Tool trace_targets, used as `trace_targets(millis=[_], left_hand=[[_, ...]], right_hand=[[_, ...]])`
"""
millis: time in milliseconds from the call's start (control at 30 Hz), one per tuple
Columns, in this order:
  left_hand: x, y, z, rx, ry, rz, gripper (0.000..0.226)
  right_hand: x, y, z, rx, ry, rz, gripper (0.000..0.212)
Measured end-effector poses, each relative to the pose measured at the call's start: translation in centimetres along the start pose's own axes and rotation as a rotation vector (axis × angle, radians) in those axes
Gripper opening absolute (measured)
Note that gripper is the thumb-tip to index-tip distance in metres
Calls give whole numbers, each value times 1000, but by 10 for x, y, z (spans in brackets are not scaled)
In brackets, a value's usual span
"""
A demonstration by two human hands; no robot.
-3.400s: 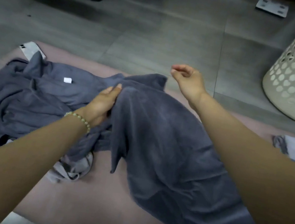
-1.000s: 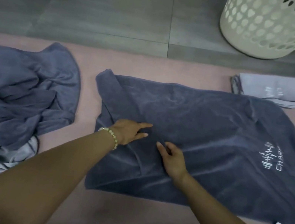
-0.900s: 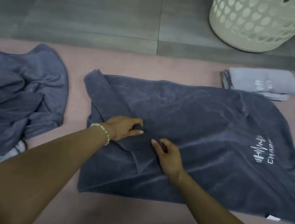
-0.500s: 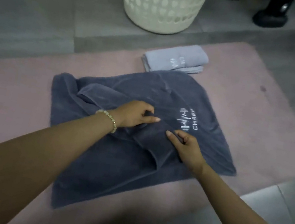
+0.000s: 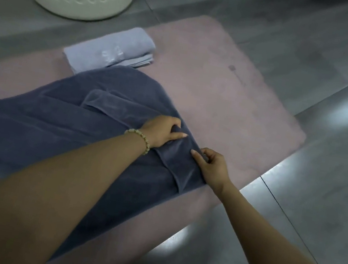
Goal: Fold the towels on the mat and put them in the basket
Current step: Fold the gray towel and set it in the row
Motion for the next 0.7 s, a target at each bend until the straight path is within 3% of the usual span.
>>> trace_targets(millis=[167, 267, 367, 533, 633, 700], left_hand=[[-8, -9, 5, -42, 8, 5, 31], [-18, 48, 12, 278, -47, 38, 26], [-67, 103, 11, 508, 31, 92, 24], [-165, 117, 4, 369, 427, -123, 41], [-179, 108, 7, 285, 456, 162, 31], [-172, 114, 2, 333, 310, 354, 17]], right_hand=[[0, 6, -5, -28, 9, 370, 20], [-29, 4, -20, 59, 94, 411, 29], [-60, -27, -52, -13, 208, 304, 30], [-86, -102, -106, -151, 188, 213, 32], [-88, -124, -124, -192, 149, 294, 33], [-90, -134, -131, -261, 83, 265, 39]])
Point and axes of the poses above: each hand's wrist, its own z-axis away from the middle knuckle, its own y-axis out of the back of the hand, x = y × z, the point moved 7 cm from there along -z, towards the middle knuckle, and after that the axes turned 13 degrees about y, right-handed, at the moved point
